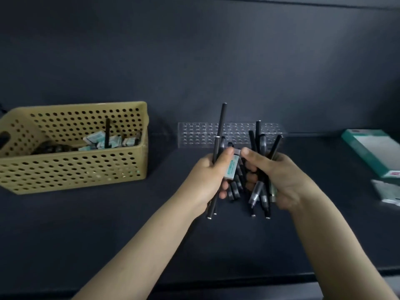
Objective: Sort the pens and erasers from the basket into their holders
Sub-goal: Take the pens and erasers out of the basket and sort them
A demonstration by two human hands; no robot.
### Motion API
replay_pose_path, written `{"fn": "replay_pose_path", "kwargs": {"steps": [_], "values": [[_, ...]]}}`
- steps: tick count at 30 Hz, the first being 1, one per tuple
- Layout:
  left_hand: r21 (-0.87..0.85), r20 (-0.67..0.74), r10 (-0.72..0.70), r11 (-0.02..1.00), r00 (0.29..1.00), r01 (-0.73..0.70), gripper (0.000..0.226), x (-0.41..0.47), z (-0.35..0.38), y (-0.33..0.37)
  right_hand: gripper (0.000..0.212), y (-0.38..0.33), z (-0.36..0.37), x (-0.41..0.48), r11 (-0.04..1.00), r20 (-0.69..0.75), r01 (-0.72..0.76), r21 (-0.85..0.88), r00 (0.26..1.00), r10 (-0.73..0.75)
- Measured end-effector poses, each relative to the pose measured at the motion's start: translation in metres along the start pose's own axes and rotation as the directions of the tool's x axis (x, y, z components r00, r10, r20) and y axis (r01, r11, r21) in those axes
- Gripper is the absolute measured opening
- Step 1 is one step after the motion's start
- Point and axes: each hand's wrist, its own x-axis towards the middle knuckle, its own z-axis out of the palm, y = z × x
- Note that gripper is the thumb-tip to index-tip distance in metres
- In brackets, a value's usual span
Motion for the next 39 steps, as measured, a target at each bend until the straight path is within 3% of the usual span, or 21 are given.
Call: {"fn": "replay_pose_path", "kwargs": {"steps": [7, 12, 16, 20, 23, 28, 33, 37, 39], "values": [[0.033, 0.038, -0.007, 0.999, 0.999, 0.005, 0.042, -0.001, 0.047, -0.017, 0.025, 0.012, -0.053, 0.008, 0.998, 0.103, -0.049, -0.049, 0.993, 0.054], [-0.061, -0.098, -0.032, 0.998, 0.995, 0.027, 0.025, 0.003, 0.050, -0.026, 0.017, 0.016, -0.082, 0.020, 0.994, 0.092, -0.110, 0.026, 0.990, 0.108], [0.196, -0.256, 0.049, 0.981, 0.965, 0.003, 0.025, 0.007, 0.034, -0.036, 0.022, 0.022, -0.098, 0.031, 0.980, 0.086, -0.188, 0.068, 0.980, 0.182], [0.393, -0.291, 0.109, 0.919, 0.951, 0.015, 0.025, 0.012, 0.030, -0.038, 0.019, 0.027, -0.103, 0.038, 0.954, 0.139, -0.239, 0.180, 0.967, 0.215], [0.467, -0.318, 0.141, 0.884, 0.937, 0.026, 0.035, 0.024, 0.035, -0.041, 0.014, 0.027, -0.105, 0.042, 0.937, 0.159, -0.250, 0.243, 0.964, 0.215], [0.642, -0.324, 0.254, 0.766, 0.911, 0.015, 0.035, 0.033, 0.041, -0.046, 0.019, 0.030, -0.107, 0.045, 0.935, 0.188, -0.249, 0.253, 0.960, 0.205], [0.766, -0.335, 0.307, 0.639, 0.891, 0.068, 0.050, 0.027, 0.041, -0.053, 0.023, 0.029, -0.107, 0.045, 0.939, 0.197, -0.250, 0.237, 0.959, 0.206], [0.755, -0.366, 0.352, 0.653, 0.862, 0.053, 0.049, 0.020, 0.031, -0.052, 0.021, 0.029, -0.104, 0.044, 0.957, 0.167, -0.228, 0.178, 0.966, 0.199], [0.789, -0.354, 0.407, 0.614, 0.842, 0.035, 0.042, 0.020, 0.020, -0.052, 0.023, 0.029, -0.104, 0.044, 0.962, 0.157, -0.222, 0.159, 0.968, 0.197]]}}
